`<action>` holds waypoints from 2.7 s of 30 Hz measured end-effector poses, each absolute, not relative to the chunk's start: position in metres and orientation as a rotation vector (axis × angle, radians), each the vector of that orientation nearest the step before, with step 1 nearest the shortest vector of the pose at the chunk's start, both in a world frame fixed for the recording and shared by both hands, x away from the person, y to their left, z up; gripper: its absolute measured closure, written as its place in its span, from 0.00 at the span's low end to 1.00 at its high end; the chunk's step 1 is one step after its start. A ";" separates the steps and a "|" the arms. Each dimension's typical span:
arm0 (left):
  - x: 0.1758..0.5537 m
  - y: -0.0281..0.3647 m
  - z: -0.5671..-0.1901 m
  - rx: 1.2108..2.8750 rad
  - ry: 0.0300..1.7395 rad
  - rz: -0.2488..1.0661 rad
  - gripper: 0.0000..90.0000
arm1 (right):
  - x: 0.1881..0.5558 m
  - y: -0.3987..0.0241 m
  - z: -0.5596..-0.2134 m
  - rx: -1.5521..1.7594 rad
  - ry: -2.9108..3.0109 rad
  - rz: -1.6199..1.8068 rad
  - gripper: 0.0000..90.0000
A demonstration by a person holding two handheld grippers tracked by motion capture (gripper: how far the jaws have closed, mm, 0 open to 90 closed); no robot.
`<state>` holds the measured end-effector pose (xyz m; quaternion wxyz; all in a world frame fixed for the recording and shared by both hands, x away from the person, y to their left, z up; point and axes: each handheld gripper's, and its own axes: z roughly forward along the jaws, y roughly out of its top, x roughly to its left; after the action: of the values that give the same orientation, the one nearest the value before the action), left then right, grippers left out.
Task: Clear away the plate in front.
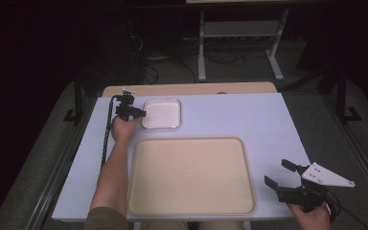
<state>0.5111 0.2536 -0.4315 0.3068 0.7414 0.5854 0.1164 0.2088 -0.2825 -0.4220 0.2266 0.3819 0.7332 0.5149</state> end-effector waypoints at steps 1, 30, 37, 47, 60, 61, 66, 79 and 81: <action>0.511 0.254 -0.431 1.962 1.549 0.308 0.78 | 0.209 -0.283 -0.422 1.053 2.021 1.419 0.16; 0.506 0.247 -0.423 1.742 1.647 0.180 0.99 | 0.208 -0.284 -0.422 1.052 2.024 1.448 0.16; 0.499 0.251 -0.409 1.751 1.570 0.153 0.99 | 0.207 -0.285 -0.422 1.042 2.028 1.450 0.16; 0.468 0.258 -0.384 1.719 1.507 0.180 0.99 | 0.204 -0.282 -0.420 1.008 2.037 1.440 0.16; 0.425 0.262 -0.386 1.645 1.482 0.119 0.99 | 0.204 -0.278 -0.420 1.008 2.047 1.406 0.15; 0.422 0.262 -0.385 1.646 1.472 0.123 0.99 | 0.205 -0.279 -0.420 1.009 2.046 1.408 0.15; 0.409 0.262 -0.380 1.598 1.456 0.115 0.99 | 0.204 -0.279 -0.420 1.014 2.042 1.411 0.15; 0.376 0.259 -0.389 1.580 1.432 0.049 0.99 | 0.204 -0.278 -0.420 1.022 2.042 1.404 0.15; 0.374 0.259 -0.390 1.582 1.433 0.045 0.99 | 0.204 -0.278 -0.420 1.023 2.045 1.404 0.15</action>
<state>0.3736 0.2589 -0.3901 0.4824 0.6490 0.5880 0.0184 0.2042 -0.2779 -0.4201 0.2272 0.3711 0.7423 0.5096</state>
